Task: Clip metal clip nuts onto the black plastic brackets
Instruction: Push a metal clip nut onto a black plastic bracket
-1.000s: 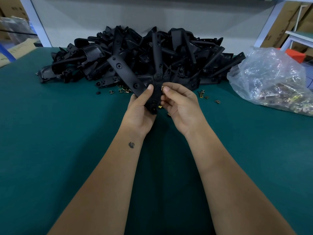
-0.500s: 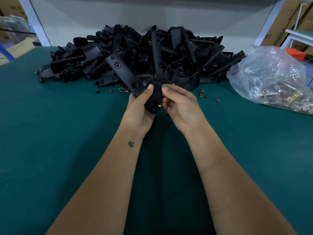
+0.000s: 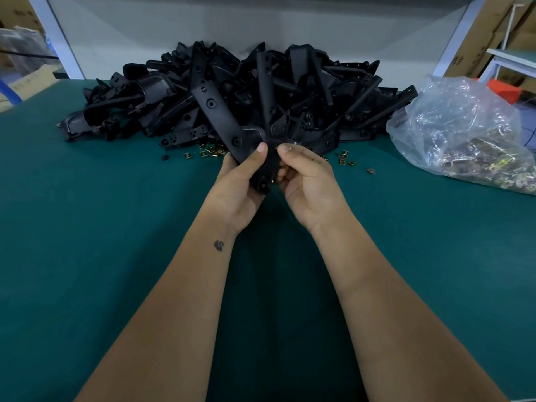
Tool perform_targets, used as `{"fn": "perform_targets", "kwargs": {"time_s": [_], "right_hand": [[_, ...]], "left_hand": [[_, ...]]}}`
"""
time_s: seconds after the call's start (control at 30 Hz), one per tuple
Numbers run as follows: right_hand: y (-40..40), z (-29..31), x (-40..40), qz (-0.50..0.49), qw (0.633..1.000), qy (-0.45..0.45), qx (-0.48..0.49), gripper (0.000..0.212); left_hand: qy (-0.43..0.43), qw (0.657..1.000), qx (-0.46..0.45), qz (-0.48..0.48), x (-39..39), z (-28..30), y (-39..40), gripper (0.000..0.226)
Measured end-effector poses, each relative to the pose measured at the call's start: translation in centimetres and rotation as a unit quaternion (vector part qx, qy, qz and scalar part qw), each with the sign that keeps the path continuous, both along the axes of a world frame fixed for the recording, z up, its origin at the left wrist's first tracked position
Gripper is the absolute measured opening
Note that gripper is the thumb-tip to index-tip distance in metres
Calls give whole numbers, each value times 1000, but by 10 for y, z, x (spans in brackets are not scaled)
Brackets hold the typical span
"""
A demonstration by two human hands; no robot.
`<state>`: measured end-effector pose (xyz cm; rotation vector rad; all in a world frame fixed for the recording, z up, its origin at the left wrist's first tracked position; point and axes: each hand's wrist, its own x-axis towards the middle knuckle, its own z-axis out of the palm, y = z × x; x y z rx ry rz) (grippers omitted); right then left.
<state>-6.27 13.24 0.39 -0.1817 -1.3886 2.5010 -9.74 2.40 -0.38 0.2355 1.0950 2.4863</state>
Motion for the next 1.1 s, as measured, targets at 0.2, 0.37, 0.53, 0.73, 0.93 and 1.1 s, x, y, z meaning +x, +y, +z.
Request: {"fn": "perform_targets", "kwargs": {"time_s": [0.2, 0.37, 0.53, 0.73, 0.93, 1.1], "right_hand": [[0, 0, 2, -21, 999, -4, 46, 15], [-2, -1, 1, -23, 999, -2, 30, 17], [-3, -1, 1, -25, 998, -4, 57, 21], [0, -1, 4, 1, 995, -3, 96, 31], [4, 6, 6, 29, 991, 7, 132, 44], [8, 9, 6, -49, 952, -2, 301, 15]], "left_hand": [[26, 1000, -12, -3, -1, -2, -2, 34], [18, 1000, 1, -6, -1, -4, 0, 29], [12, 1000, 1, -8, 0, -4, 1, 34], [31, 999, -13, -29, 1, -2, -3, 23], [51, 997, 12, -60, 2, 0, -7, 32], [-11, 998, 48, 32, 5, -3, 7, 22]]}}
